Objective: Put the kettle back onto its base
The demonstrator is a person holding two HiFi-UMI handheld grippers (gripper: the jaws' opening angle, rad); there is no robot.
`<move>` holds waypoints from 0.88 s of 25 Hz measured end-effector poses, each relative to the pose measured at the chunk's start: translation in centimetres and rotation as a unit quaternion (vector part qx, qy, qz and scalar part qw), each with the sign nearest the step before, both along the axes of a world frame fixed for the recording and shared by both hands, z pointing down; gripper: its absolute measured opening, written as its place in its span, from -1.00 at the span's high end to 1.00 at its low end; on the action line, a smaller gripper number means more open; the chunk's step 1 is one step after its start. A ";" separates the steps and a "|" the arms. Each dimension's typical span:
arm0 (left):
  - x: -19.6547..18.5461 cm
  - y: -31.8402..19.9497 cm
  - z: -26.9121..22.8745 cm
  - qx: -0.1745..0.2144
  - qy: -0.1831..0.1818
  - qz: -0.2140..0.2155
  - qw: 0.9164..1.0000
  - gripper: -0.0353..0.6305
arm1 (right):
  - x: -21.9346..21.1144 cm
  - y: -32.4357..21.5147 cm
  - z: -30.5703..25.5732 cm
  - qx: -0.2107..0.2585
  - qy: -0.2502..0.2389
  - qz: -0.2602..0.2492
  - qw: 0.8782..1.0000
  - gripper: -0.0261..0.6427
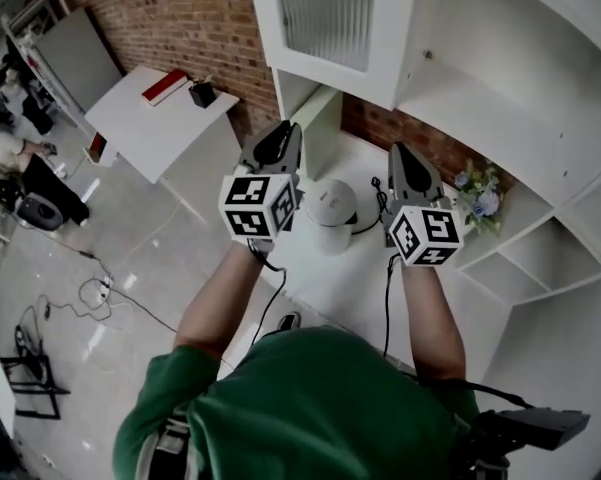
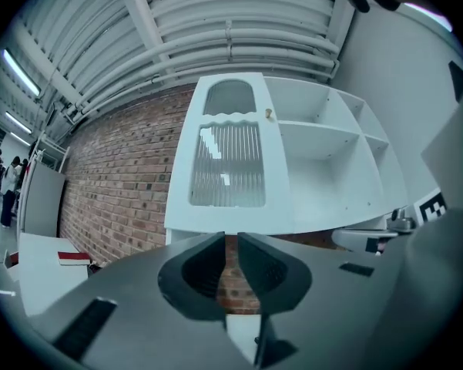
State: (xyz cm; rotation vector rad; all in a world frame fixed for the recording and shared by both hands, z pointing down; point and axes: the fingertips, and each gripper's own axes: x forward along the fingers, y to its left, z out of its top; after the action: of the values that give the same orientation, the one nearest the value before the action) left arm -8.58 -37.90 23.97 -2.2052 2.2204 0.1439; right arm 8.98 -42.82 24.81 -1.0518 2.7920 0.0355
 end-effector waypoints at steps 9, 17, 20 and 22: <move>-2.0 1.4 3.5 -0.034 0.001 -0.003 0.999 0.71 | 0.1 2.2 1.7 0.023 0.055 0.030 0.998 0.86; -2.1 1.1 5.6 -0.045 -0.008 0.003 0.999 0.71 | 1.5 1.1 3.5 0.015 0.055 0.046 0.997 0.86; -2.3 1.1 6.4 -0.050 -0.003 0.002 0.999 0.71 | 1.4 1.0 4.0 0.012 0.058 0.045 0.997 0.86; -2.6 1.2 6.8 -0.054 0.000 -0.001 0.999 0.71 | 1.1 1.1 4.1 0.010 0.060 0.042 0.997 0.86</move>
State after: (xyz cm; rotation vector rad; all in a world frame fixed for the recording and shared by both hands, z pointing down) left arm -11.19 -36.70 30.79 -2.2554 2.2819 0.0237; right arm 10.04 -41.68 28.95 -1.1997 2.8440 0.1407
